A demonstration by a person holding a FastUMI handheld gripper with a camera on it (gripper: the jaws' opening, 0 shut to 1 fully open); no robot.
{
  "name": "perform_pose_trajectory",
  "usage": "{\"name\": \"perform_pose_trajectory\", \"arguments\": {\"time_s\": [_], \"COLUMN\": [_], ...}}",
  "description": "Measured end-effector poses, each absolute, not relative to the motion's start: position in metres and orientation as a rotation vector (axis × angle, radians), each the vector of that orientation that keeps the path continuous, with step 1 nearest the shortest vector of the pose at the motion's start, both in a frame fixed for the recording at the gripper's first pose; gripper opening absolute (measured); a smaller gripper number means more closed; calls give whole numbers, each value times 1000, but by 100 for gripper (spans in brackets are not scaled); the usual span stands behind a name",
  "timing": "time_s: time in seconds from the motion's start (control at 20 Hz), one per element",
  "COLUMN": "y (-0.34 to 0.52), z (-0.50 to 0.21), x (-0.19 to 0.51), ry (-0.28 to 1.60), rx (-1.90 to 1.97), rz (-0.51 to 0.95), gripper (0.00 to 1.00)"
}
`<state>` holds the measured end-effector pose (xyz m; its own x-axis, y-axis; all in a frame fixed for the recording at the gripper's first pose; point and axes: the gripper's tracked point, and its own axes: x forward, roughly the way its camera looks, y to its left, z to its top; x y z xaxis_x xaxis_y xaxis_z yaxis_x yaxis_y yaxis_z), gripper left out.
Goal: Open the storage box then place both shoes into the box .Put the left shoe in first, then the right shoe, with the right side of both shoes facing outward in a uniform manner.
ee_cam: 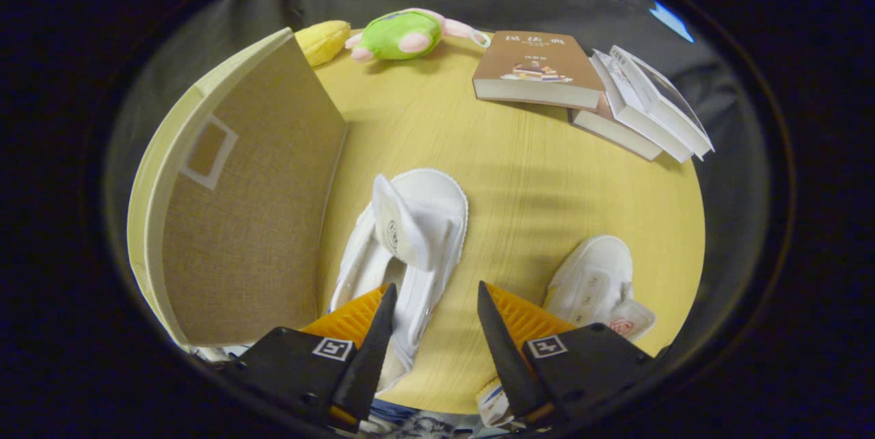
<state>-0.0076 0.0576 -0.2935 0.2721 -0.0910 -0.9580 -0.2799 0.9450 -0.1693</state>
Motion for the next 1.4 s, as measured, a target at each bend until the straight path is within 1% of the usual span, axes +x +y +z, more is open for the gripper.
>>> {"name": "perform_pose_trajectory", "arguments": {"time_s": [0.25, 0.45, 0.65, 0.7, 0.85, 1.0, 1.15, 1.4], "y": [58, 60, 52, 53, 51, 51, 47, 38], "z": [-309, -311, -312, -313, -313, -310, -299, -256], "x": [-9, -9, -10, -8, -8, -8, -5, 3], "ry": [1352, 1364, 1356, 1351, 1342, 1325, 1293, 1222], "rx": [-361, -346, -348, -343, -290, -219, -212, -166], "rz": [149, 141, 89, 95, 67, 23, 18, -10], "gripper": [49, 35, 22, 22, 8, 8, 8, 8]}}
